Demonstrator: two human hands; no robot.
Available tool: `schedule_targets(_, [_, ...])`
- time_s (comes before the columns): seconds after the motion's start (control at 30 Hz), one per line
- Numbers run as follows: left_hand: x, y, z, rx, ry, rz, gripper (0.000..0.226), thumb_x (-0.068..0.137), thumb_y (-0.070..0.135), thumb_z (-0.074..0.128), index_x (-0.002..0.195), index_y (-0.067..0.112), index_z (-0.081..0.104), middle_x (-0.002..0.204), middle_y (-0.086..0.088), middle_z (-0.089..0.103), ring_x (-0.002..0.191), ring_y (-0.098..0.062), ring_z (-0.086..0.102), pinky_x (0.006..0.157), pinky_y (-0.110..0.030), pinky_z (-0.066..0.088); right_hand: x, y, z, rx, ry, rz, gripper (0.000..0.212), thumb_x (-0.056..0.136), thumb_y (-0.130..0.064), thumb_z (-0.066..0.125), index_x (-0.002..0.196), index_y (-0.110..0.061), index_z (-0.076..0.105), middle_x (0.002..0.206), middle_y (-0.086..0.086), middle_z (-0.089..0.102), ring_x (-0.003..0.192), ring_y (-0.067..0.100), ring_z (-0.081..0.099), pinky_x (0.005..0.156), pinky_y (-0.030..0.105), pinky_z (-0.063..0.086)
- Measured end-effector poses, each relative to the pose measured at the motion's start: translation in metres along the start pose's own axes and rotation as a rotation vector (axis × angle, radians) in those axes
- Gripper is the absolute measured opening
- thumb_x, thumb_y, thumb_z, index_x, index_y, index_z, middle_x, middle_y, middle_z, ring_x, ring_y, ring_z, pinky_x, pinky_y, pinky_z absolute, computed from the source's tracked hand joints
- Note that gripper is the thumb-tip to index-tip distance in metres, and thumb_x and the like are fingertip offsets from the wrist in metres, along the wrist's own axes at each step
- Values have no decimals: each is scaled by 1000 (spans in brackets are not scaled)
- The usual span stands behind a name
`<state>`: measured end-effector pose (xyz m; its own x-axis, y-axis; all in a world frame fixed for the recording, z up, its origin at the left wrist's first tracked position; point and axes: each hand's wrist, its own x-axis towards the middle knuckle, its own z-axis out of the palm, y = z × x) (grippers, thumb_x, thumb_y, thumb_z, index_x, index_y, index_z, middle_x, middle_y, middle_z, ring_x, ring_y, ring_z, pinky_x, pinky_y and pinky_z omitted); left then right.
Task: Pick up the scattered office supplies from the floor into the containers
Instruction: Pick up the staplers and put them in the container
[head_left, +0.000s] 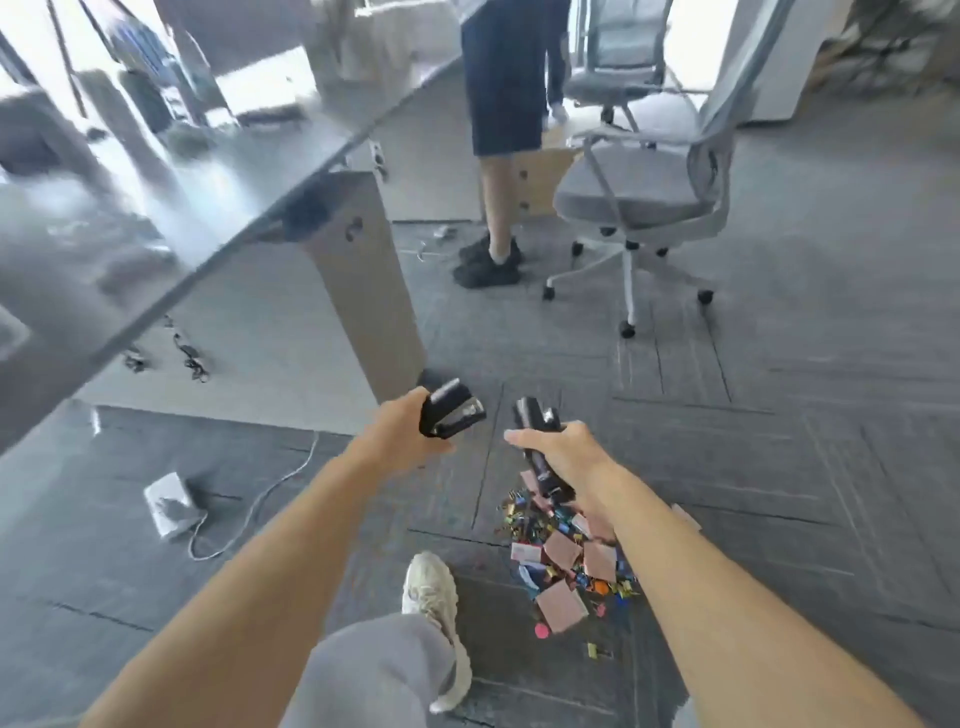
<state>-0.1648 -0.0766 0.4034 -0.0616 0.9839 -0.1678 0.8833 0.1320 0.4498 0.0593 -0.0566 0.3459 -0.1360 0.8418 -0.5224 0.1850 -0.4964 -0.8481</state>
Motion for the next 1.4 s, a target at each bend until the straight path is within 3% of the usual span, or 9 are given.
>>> schedule_targets(0.2, [-161, -19, -116, -158, 320, -82, 45, 79, 22, 80, 109, 5, 51, 93, -7, 57, 84, -25, 53, 67, -32, 38, -142, -80, 94, 28, -233, -197, 104, 40, -54, 89, 124, -2, 55, 96, 15, 66, 73, 30, 64, 55, 35, 47])
schedule_targets(0.5, [-353, -71, -206, -90, 588, -280, 39, 87, 24, 66, 119, 10, 48, 103, -8, 60, 88, -25, 54, 71, -30, 40, -302, -132, 203, 71, -555, -333, 36, 86, -32, 69, 110, -7, 58, 88, 11, 61, 62, 20, 57, 55, 32, 46])
schedule_targets(0.63, [-406, -102, -216, -97, 632, -368, 36, 90, 23, 62, 121, 12, 47, 106, -8, 61, 90, -26, 57, 72, -30, 42, -333, -135, 254, 30, -739, -340, 47, 78, -40, 77, 106, -7, 58, 89, 11, 57, 62, 19, 52, 57, 34, 44])
schedule_targets(0.73, [-437, -124, -220, -97, 657, -422, 35, 94, 22, 58, 125, 16, 45, 99, -2, 55, 86, -22, 54, 69, -28, 41, -342, -139, 294, -75, -819, -390, 51, 68, -36, 87, 98, -5, 60, 70, 8, 57, 60, 22, 53, 60, 37, 45])
schedule_targets(0.9, [-466, -162, -236, -109, 756, -491, 18, 92, 19, 58, 102, 24, 45, 82, 4, 54, 70, -12, 53, 53, -19, 39, -329, -160, 362, -129, -872, -447, 27, 80, -11, 75, 93, -3, 52, 77, 12, 56, 60, 23, 60, 55, 33, 50])
schedule_targets(1.07, [-454, -216, -275, -97, 807, -536, 16, 88, 22, 65, 100, 23, 55, 95, 0, 60, 86, -20, 56, 63, -26, 40, -297, -196, 430, -255, -831, -535, 27, 78, -24, 63, 96, -4, 60, 82, 17, 64, 75, 29, 62, 67, 38, 51])
schedule_targets(1.23, [-419, -267, -322, -94, 834, -532, 17, 91, 25, 64, 106, 22, 56, 91, 3, 61, 83, -17, 58, 65, -28, 46, -258, -243, 484, -303, -750, -693, 16, 88, -23, 68, 95, -10, 64, 86, 16, 73, 71, 23, 72, 46, 25, 49])
schedule_targets(1.33, [-400, -288, -346, -65, 853, -526, 14, 92, 28, 63, 90, 22, 51, 79, 5, 55, 68, -10, 50, 57, -26, 36, -238, -265, 502, -376, -681, -809, 19, 78, -26, 78, 88, -12, 70, 86, 16, 75, 81, 33, 72, 71, 47, 58])
schedule_targets(1.4, [-391, -297, -354, -42, 852, -538, 22, 91, 30, 65, 80, 22, 47, 75, 5, 53, 64, -9, 46, 54, -26, 31, -228, -277, 508, -449, -647, -863, 20, 76, -28, 82, 86, -14, 71, 80, 8, 73, 74, 27, 68, 66, 34, 53])
